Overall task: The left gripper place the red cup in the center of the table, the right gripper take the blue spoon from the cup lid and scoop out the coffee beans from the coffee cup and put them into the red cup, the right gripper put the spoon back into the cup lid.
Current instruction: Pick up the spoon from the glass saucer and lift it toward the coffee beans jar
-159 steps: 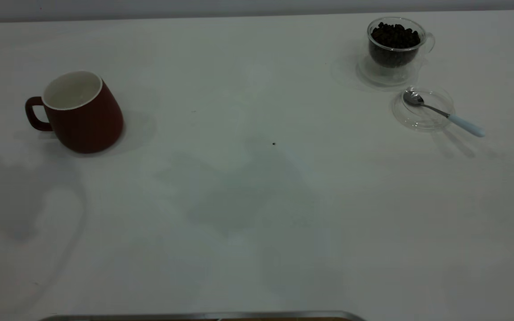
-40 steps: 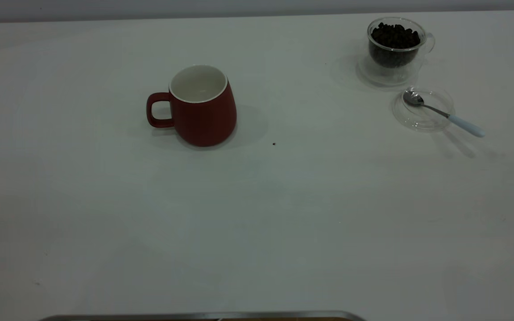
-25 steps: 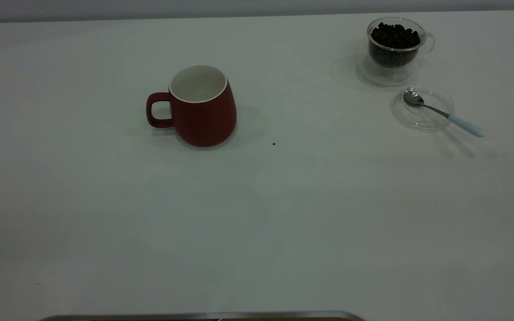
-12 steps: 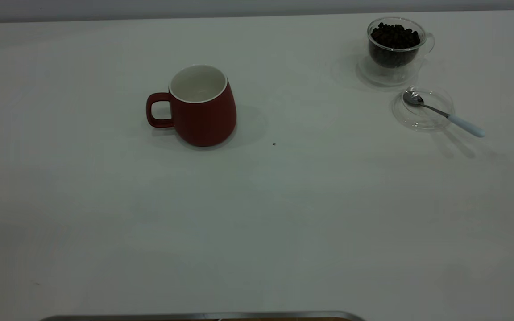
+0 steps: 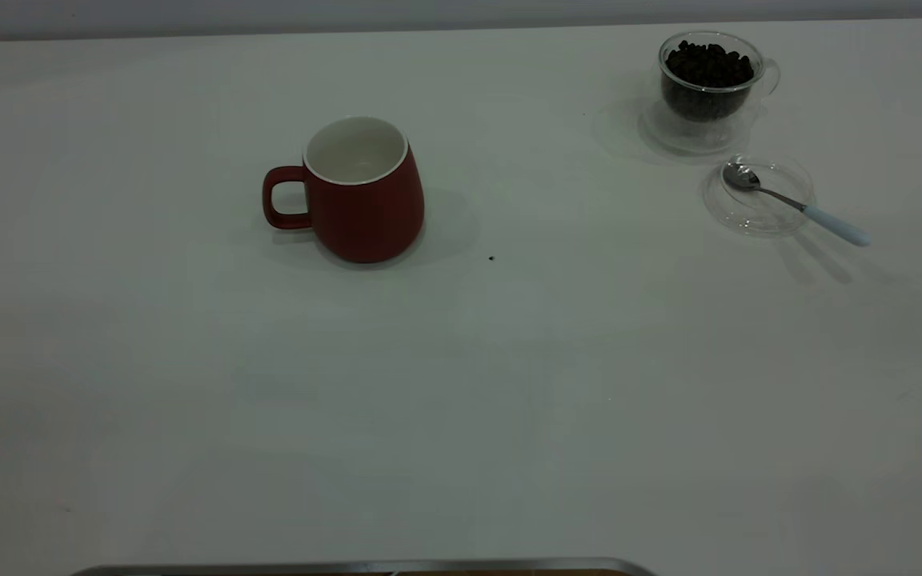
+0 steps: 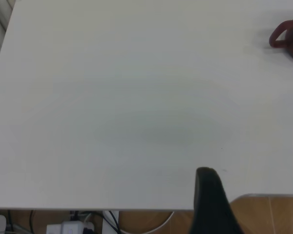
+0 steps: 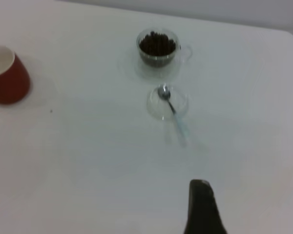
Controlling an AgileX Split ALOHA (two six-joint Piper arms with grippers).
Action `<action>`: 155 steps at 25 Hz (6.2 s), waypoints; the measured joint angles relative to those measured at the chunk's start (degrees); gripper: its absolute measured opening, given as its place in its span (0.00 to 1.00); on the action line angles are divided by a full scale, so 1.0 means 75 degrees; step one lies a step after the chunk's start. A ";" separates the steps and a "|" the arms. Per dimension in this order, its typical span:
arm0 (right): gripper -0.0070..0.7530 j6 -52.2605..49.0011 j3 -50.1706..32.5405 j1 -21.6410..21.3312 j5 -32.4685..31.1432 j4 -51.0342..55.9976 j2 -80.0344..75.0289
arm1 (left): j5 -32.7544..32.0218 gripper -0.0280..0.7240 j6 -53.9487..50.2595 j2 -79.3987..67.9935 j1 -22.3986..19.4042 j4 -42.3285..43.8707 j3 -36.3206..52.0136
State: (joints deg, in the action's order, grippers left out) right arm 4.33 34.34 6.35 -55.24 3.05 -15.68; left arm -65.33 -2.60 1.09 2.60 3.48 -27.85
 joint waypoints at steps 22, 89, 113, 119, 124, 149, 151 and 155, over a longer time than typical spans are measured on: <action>0.73 0.1444 0.2652 0.0000 0.3871 0.0891 -1.0659 | 0.0012 0.72 0.0029 0.0000 0.0000 0.0000 0.0000; 0.71 0.9460 0.1888 -0.2918 0.2969 1.3310 -1.5540 | 0.0012 0.72 0.0038 0.0000 0.0000 0.0000 0.0000; 0.64 0.9692 0.2472 -0.2966 0.2576 1.3310 -1.6083 | 0.0015 0.72 0.0017 0.0009 0.0000 0.0000 0.0000; 0.64 0.9705 0.2472 -0.3042 0.2521 1.3310 -1.6083 | 0.0015 0.72 0.0017 0.0009 0.0000 0.0000 0.0000; 0.59 0.9715 0.2472 -0.3042 0.2494 1.3310 -1.6083 | 0.0015 0.72 0.0017 0.0009 0.0000 0.0000 0.0000; 0.42 0.9715 0.2407 -0.3042 0.2088 1.3310 -1.6083 | 0.0015 0.72 0.0040 0.0009 0.0000 0.0000 0.0000; 0.42 0.9715 0.2335 -0.3042 0.2088 1.3310 -1.6091 | 0.0015 0.72 0.0040 0.0009 0.0000 0.0000 0.0000; 0.42 0.9672 0.2297 -0.3042 0.2024 1.3308 -1.6099 | 0.0015 0.72 0.0033 0.0009 0.0000 0.0000 0.0000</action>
State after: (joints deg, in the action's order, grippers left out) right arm 76.87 51.56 -16.46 -40.06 102.86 -136.42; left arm -65.22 -2.35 1.16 2.60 3.48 -27.85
